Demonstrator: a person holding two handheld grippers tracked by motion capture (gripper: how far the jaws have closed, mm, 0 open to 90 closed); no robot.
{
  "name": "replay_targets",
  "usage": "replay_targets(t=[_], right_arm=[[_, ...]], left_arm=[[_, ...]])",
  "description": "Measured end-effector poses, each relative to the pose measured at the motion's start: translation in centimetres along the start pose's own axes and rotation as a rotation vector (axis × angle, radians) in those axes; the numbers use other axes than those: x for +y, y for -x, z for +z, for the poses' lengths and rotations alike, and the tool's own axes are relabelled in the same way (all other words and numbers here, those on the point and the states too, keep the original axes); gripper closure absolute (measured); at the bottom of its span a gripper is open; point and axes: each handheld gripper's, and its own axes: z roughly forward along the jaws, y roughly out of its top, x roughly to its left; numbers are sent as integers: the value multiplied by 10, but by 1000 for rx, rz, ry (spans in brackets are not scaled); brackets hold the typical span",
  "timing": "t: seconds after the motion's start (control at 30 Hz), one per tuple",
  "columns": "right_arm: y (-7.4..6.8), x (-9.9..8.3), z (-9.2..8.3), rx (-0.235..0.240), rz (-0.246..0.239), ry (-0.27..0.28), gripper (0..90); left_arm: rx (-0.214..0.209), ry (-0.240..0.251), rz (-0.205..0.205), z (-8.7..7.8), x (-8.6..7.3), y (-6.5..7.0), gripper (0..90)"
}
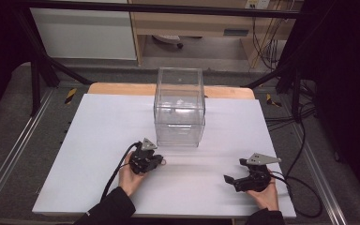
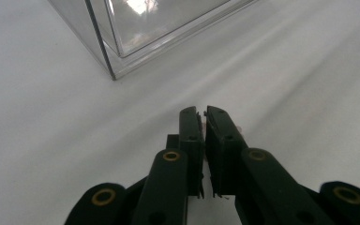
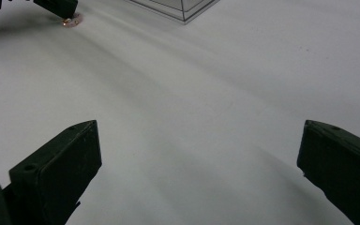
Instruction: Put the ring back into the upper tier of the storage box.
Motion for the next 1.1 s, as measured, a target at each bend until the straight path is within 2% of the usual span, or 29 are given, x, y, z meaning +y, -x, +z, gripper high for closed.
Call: replay_targets(t=[0.27,0.7,1.1], right_arm=[[0,0,0,0,0,1,5],[0,0,0,0,3,0,4],[0,0,0,0,0,0,4]], left_arm=[[3,-3,1,0,0,1,854],[31,-2,1,1,0,4,859],[10,16,-25,0,-2,1,865]])
